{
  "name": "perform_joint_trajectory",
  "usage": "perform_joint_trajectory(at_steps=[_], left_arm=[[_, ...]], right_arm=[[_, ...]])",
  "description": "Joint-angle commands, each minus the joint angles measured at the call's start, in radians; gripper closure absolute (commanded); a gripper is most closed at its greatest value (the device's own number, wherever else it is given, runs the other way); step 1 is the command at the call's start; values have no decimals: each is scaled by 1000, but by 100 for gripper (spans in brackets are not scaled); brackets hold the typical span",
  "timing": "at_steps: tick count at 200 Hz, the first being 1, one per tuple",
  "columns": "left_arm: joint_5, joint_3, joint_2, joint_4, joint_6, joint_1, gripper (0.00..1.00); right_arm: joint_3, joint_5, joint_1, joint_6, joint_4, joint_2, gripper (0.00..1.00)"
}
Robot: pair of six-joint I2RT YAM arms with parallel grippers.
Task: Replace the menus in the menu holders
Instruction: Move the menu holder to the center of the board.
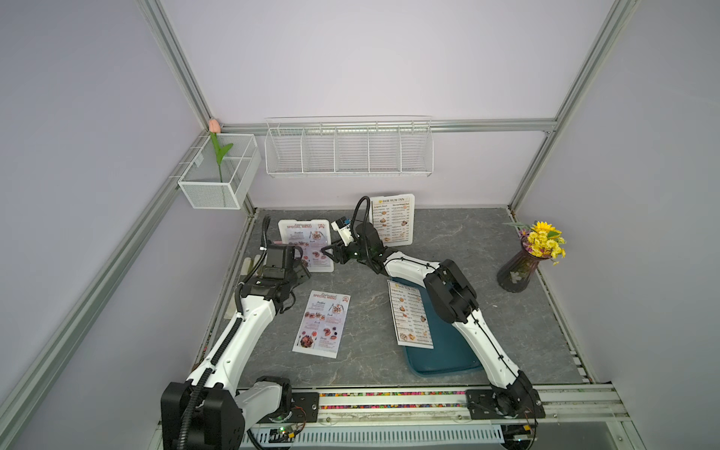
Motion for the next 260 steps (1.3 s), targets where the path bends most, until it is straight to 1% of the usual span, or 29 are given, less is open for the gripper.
perform_joint_trajectory(at_steps=[1,29,51,85,118,143,159,197,225,260], left_arm=[[20,-1,2,23,-14,-2,32],[29,0,6,27,-18,-2,33],[47,6,-10,33,-26,-2,33],[40,21,-22,17,-12,-3,33],[42,31,-31,12,-8,-3,33],[40,37,-31,15,-8,-6,33],[37,43,-30,16,-6,-9,33],[22,64,-28,18,-1,-27,33],[-12,82,-24,18,7,-69,33],[-31,108,-7,18,6,-114,33]], right_arm=[[-2,-54,5,27,97,3,61],[-39,-60,4,26,126,-18,71],[-76,-60,4,24,159,-38,76],[-166,-60,-6,21,221,-87,83],[-287,-66,-22,23,274,-159,84],[-416,-47,-31,-19,278,-253,84],[-493,-23,-33,-61,247,-318,85],[-667,77,-33,-168,149,-473,85],[-795,169,-34,-181,144,-563,86],[-920,254,-32,-176,150,-659,86]])
